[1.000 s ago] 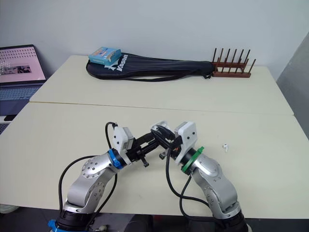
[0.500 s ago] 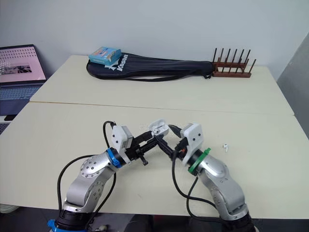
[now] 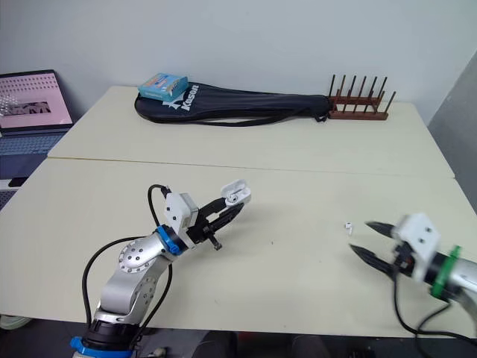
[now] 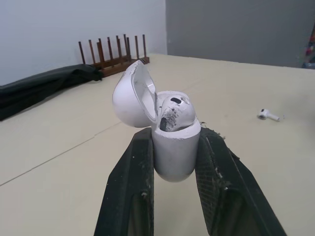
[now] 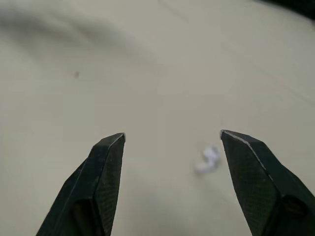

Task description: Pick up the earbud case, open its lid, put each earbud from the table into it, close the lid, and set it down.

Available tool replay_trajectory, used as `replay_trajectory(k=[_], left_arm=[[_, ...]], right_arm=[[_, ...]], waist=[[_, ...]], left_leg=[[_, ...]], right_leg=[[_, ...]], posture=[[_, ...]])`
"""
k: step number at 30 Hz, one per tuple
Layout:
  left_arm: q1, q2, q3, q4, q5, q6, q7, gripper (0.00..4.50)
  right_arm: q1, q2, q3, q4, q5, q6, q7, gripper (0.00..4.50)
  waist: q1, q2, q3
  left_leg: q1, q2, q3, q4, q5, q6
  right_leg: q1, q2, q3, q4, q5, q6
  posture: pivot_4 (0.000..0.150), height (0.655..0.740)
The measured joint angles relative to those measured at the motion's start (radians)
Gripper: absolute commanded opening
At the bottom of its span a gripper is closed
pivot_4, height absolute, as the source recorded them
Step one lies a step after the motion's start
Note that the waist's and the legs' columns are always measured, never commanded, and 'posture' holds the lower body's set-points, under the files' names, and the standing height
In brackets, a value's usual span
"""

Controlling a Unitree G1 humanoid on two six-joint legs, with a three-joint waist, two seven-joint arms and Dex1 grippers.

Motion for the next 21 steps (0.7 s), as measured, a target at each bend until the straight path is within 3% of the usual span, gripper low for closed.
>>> replay_trajectory(k=[7,12,17,21], left_arm=[[-0.013,0.002,0.013,0.040,0.005,-0.035,-0.001,0.77],[-0.012,0.004,0.013,0.050,0.005,-0.037,-0.001,0.77],[-0.007,0.006,0.014,0.050,0.005,-0.037,0.000,0.77],[0.005,0.009,0.014,0.049,0.005,-0.036,0.001,0.77]], right_arm=[[0.156,-0.010,-0.153,0.148,-0.081,-0.129,0.116,3.21],[0.121,0.001,-0.174,0.242,-0.105,-0.197,0.109,4.46],[0.074,0.005,-0.172,0.262,-0.105,-0.200,0.088,4.50],[0.021,0.035,-0.091,0.171,-0.084,-0.139,0.041,4.50]], waist=[[-0.005,0.000,0.000],[-0.005,0.000,0.000],[-0.005,0.000,0.000],[-0.005,0.001,0.000]], left_leg=[[0.003,0.000,0.002,0.000,0.000,0.000],[0.006,0.000,0.002,0.000,0.000,0.000],[0.006,0.000,0.002,0.000,0.000,0.000],[0.006,0.000,0.001,0.000,0.000,0.000]], right_leg=[[0.002,0.000,0.001,0.000,0.000,0.000],[0.006,0.000,0.002,-0.001,-0.001,0.001],[0.006,0.000,0.002,-0.001,0.000,0.001],[0.006,0.000,0.001,-0.001,0.000,0.001]], posture=[[0.150,0.7026],[0.150,0.7026],[0.150,0.7026],[0.150,0.7026]])
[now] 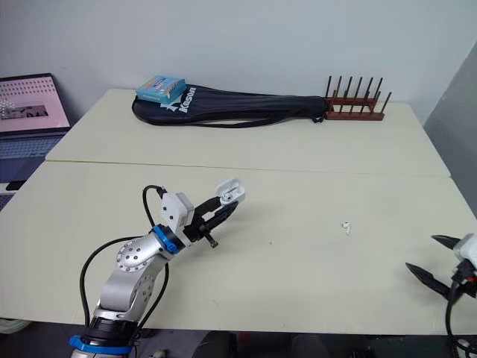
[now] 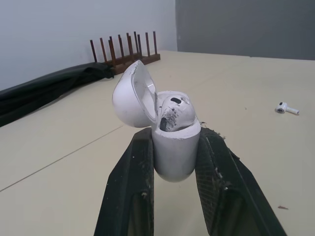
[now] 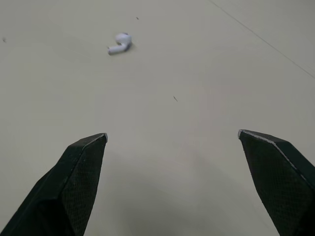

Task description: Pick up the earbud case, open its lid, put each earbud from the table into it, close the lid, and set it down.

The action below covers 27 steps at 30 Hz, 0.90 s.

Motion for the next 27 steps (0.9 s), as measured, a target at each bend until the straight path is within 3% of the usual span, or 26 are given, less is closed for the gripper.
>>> replay_trajectory(k=[6,12,25,27], left_arm=[[0.007,0.004,-0.002,-0.004,0.000,0.003,0.000,0.77],[0.011,0.005,-0.003,-0.007,0.003,0.006,0.000,0.77],[0.011,0.006,-0.004,-0.008,0.003,0.010,0.000,0.77],[0.011,0.006,-0.004,-0.008,0.003,0.011,0.000,0.77]], right_arm=[[-0.163,0.101,0.217,-0.157,0.017,0.174,-0.171,4.50],[-0.318,0.243,0.409,-0.116,-0.110,0.267,-0.405,4.50],[-0.407,0.370,0.452,0.038,-0.166,0.298,-0.580,4.50],[-0.411,0.385,0.452,0.036,-0.165,0.311,-0.598,4.14]], waist=[[0.001,0.000,0.000],[0.003,0.000,0.000],[0.002,0.000,0.000],[0.002,0.000,-0.001]], left_leg=[[0.000,0.000,0.000,0.000,0.000,0.000],[-0.001,0.000,0.000,0.000,0.000,0.000],[0.000,0.000,0.000,0.000,0.000,0.000],[0.001,0.000,0.000,0.000,0.000,0.000]], right_leg=[[0.000,0.000,0.000,0.000,0.000,0.000],[-0.001,-0.001,0.000,0.000,0.000,0.000],[0.000,0.000,-0.001,0.001,0.000,0.000],[0.000,0.000,0.000,0.001,0.000,0.000]], posture=[[0.150,0.7026],[0.150,0.7026],[0.150,0.7026],[0.150,0.7026]])
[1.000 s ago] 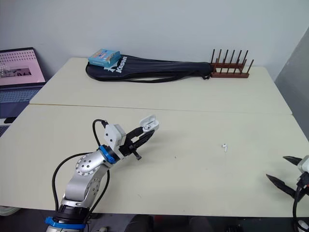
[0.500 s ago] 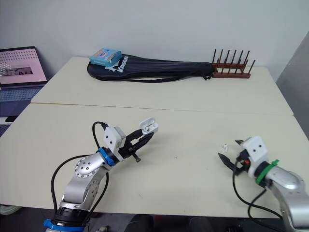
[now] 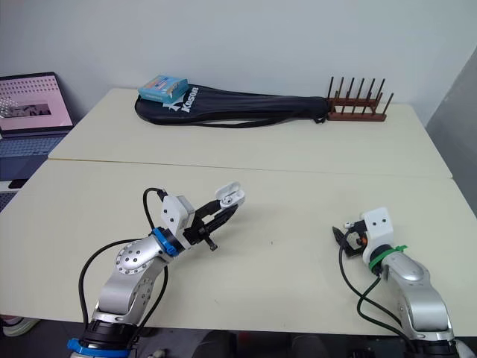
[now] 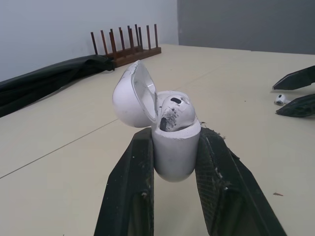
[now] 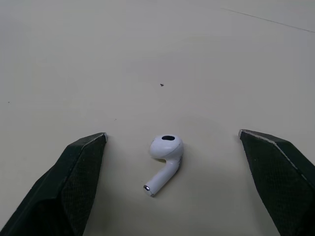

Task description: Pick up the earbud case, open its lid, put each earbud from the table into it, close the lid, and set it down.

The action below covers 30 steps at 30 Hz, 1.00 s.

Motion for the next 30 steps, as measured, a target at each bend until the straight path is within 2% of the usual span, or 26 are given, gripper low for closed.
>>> replay_trajectory(k=[3,11,15,19,24,30], left_arm=[[0.000,0.000,0.000,0.000,0.000,0.001,0.000,0.77],[0.004,0.000,0.000,0.000,0.003,0.002,0.001,0.77],[0.011,0.000,-0.001,-0.017,0.007,0.013,0.001,0.77],[0.023,0.000,-0.002,-0.045,0.008,0.021,0.003,0.77],[0.072,-0.001,-0.016,-0.091,0.011,0.042,0.022,0.77],[0.130,0.002,-0.015,-0.148,0.011,0.065,0.046,0.77]], right_arm=[[0.000,0.020,0.005,-0.020,0.000,0.032,-0.020,3.33],[0.037,0.005,0.008,-0.093,0.005,0.108,-0.022,0.48],[0.037,-0.120,0.008,-0.098,0.031,0.125,0.087,0.40],[0.046,-0.330,0.059,-0.075,0.045,0.023,0.341,0.40],[-0.006,-0.561,0.155,0.095,0.019,-0.350,0.752,0.40],[-0.098,-0.664,0.231,0.307,-0.034,-0.695,1.055,0.40]], waist=[[0.000,0.000,-0.001],[0.009,0.000,-0.001],[0.009,0.000,-0.001],[0.003,0.000,-0.001],[-0.003,0.001,0.001],[-0.002,0.001,0.001]], left_leg=[[0.000,0.000,0.000,0.000,0.000,0.000],[0.000,-0.001,-0.001,0.000,0.000,0.000],[-0.001,-0.001,-0.001,0.000,0.000,0.000],[-0.001,0.000,0.000,-0.001,0.000,0.000],[0.000,0.000,0.001,0.000,0.000,0.000],[0.000,0.000,0.001,0.000,0.000,0.000]], right_leg=[[0.001,0.000,0.000,0.000,0.000,0.000],[0.001,-0.001,-0.001,-0.001,0.000,0.000],[0.000,-0.001,-0.001,-0.001,0.000,0.000],[0.000,0.000,0.000,-0.001,0.000,0.000],[0.000,0.000,0.000,-0.001,0.000,0.000],[0.001,-0.001,0.000,-0.001,0.000,0.000]], posture=[[0.150,0.7026],[0.150,0.7026],[0.150,0.7026],[0.150,0.7026],[0.150,0.7026],[0.150,0.7026]])
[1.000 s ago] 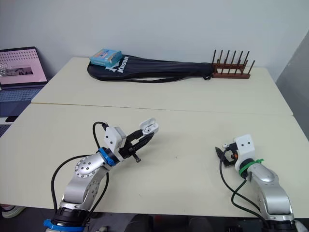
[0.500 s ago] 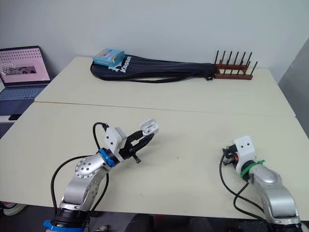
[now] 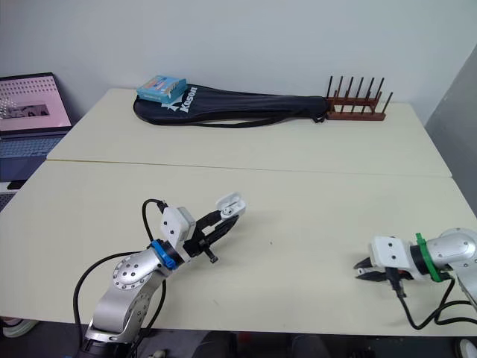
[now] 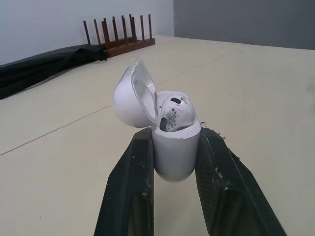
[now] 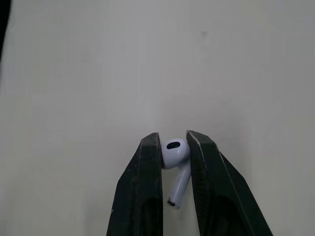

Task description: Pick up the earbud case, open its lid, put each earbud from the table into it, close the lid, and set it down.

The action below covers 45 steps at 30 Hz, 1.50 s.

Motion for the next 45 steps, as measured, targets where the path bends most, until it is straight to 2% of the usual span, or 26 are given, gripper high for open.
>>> replay_trajectory(k=[6,10,18,22,28,32,36,40,45], left_arm=[[0.042,0.012,0.001,-0.046,0.000,0.018,0.016,0.77],[0.049,0.020,0.002,-0.063,-0.001,0.026,0.019,0.77],[0.052,0.024,0.002,-0.079,-0.001,0.046,0.020,0.77],[0.046,0.027,0.002,-0.079,-0.001,0.054,0.018,0.77],[0.035,0.027,0.000,-0.076,-0.001,0.056,0.016,0.77],[0.031,0.024,-0.003,-0.073,-0.001,0.055,0.015,0.77],[0.033,0.019,-0.005,-0.073,-0.001,0.055,0.015,0.77],[0.033,0.017,-0.014,-0.073,-0.001,0.055,0.015,0.77],[0.032,0.017,-0.021,-0.073,-0.001,0.055,0.015,0.77]], right_arm=[[-0.114,0.005,0.061,0.184,-0.030,-0.158,0.106,0.40],[-0.142,0.013,0.087,0.199,-0.035,-0.175,0.114,0.40],[-0.173,0.042,0.098,0.223,-0.039,-0.190,0.115,3.16],[-0.170,0.042,0.095,0.212,-0.032,-0.188,0.115,3.22],[-0.076,-0.058,0.030,0.003,0.017,-0.015,0.093,3.22],[0.049,-0.148,-0.071,-0.238,-0.016,0.224,-0.017,3.22],[0.114,-0.158,-0.081,-0.412,-0.080,0.525,-0.148,3.22],[0.111,-0.148,-0.058,-0.485,-0.100,0.688,-0.217,3.22],[0.091,-0.141,-0.005,-0.483,-0.123,0.729,-0.243,3.22]], waist=[[0.000,0.000,0.000],[0.000,0.000,0.000],[0.001,0.000,0.000],[0.001,0.000,0.000],[0.003,0.003,0.001],[0.003,0.003,0.001],[0.002,0.003,0.001],[0.002,0.003,0.001],[0.002,0.003,0.001]], left_leg=[[0.002,0.000,0.000,0.000,0.000,0.000],[0.005,0.001,0.001,0.000,0.000,0.000],[0.007,0.001,0.001,0.000,0.000,0.000],[0.007,0.001,0.001,0.000,0.000,0.000],[0.006,0.001,0.001,-0.001,0.000,0.000],[0.006,0.001,0.000,-0.001,0.000,0.000],[0.006,0.001,0.001,-0.001,0.000,0.000],[0.005,0.001,0.001,-0.001,0.000,0.000],[0.005,0.000,0.002,-0.001,0.000,0.000]], right_leg=[[0.001,0.000,0.000,0.000,0.000,0.000],[0.005,0.000,0.001,0.000,0.000,0.000],[0.006,0.000,0.001,0.000,0.000,0.000],[0.006,0.000,0.001,0.000,0.000,0.000],[0.005,0.000,0.001,0.001,0.000,0.000],[0.005,0.000,0.001,0.001,0.000,0.000],[0.004,0.000,0.002,0.001,0.000,0.000],[0.004,0.000,0.001,0.000,0.000,0.000],[0.004,0.000,0.002,0.000,0.000,0.000]], posture=[[0.150,0.7026],[0.150,0.7026],[0.150,0.7026],[0.150,0.7026],[0.150,0.7026],[0.150,0.7026],[0.150,0.7026],[0.150,0.7026],[0.150,0.7026]])
